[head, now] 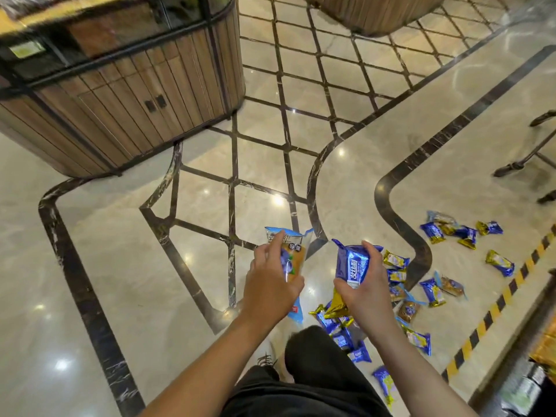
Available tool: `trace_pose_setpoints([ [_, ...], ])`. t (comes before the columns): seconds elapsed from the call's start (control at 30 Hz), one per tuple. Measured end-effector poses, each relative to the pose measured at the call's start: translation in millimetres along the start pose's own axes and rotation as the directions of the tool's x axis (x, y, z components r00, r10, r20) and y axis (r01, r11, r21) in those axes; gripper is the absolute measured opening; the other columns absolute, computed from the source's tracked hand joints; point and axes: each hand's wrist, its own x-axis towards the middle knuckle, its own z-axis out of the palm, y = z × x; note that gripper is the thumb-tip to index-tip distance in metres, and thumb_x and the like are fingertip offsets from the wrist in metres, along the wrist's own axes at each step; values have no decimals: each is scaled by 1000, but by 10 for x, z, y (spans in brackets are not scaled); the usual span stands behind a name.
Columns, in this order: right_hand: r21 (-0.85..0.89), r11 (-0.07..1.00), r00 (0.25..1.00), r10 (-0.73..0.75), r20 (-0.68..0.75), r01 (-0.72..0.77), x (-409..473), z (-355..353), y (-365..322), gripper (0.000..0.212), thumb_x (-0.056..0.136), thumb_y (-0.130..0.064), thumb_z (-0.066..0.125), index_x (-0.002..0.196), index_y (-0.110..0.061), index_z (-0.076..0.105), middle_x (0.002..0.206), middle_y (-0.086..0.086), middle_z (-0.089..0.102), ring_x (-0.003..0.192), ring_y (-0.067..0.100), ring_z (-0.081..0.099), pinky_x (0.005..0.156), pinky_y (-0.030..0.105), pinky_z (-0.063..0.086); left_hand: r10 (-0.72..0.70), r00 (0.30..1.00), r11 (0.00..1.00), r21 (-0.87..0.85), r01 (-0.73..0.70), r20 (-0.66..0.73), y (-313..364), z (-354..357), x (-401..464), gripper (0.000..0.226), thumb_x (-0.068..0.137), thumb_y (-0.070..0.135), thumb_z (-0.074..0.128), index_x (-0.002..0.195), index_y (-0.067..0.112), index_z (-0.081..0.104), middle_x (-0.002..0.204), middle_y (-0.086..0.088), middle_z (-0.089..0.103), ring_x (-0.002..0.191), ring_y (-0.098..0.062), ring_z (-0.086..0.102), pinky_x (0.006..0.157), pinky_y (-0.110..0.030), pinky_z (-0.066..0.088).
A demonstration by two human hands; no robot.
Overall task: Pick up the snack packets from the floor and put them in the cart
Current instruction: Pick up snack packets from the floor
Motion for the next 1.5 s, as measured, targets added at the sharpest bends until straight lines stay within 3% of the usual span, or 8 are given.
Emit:
trace_pose_setpoints([
  [0.33,96,995,999,35,-2,-34,1602,-95,-230,81,79,-10,75,144,-32,33,119,3,46,91,1,52,63,9,41,-97,994,995,5,97,48,369,225,1503,93,77,32,80,149,41,23,128,7,42,113,-12,56,93,-34,56],
  [0.47,152,987,999,50,2,-49,2384,-288,-400,83,77,-6,76,144,-30,33,120,2,45,90,4,55,58,12,44,-90,993,996,23,89,73,766,378,2217,91,78,30,75,149,41,20,127,5,43,114,-13,55,92,-38,55],
  [0.57,127,992,1000,4,-22,-1,2874,-458,-478,85,75,-8,77,145,-28,33,121,1,47,96,-8,51,61,9,44,-87,992,996,6,87,88,1076,539,2677,88,77,27,72,151,36,25,132,4,45,114,-12,53,94,-37,52],
  [0.7,105,994,998,-13,-64,20,3472,-749,-574,84,75,-10,79,146,-21,36,120,5,50,91,5,51,66,6,39,0,993,1000,-7,1,121,1493,744,3246,86,77,28,71,150,37,26,129,7,45,111,-8,54,95,-34,52],
  [0.87,206,978,989,50,-140,-20,4084,-1060,-559,87,74,-12,81,145,-29,33,126,2,49,102,12,59,75,22,56,35,984,999,-1,-36,175,1843,1009,3965,86,77,34,73,149,39,26,130,5,43,112,-11,55,95,-37,54],
  [1.0,196,977,973,118,-199,-79,4524,-1284,-482,89,73,-11,80,144,-32,31,125,-3,44,104,11,52,75,19,51,41,968,999,7,-44,247,2034,1284,4518,89,73,34,72,147,43,24,128,5,44,113,-16,57,90,-45,57],
  [1.23,210,957,917,260,-303,-202,5431,-1542,-467,88,72,-13,76,143,-36,29,123,1,48,104,19,55,85,39,54,98,909,995,-46,-87,405,2408,1804,5606,95,75,24,76,152,35,22,140,2,42,120,-15,52,101,-36,49],
  [1.5,325,918,817,362,-449,-228,6336,-1885,-655,83,71,-13,72,138,-40,31,113,1,55,95,21,58,76,38,52,159,796,985,-144,-91,583,2843,2168,6751,87,62,37,70,142,37,37,96,3,55,86,-15,60,73,-37,57],
])
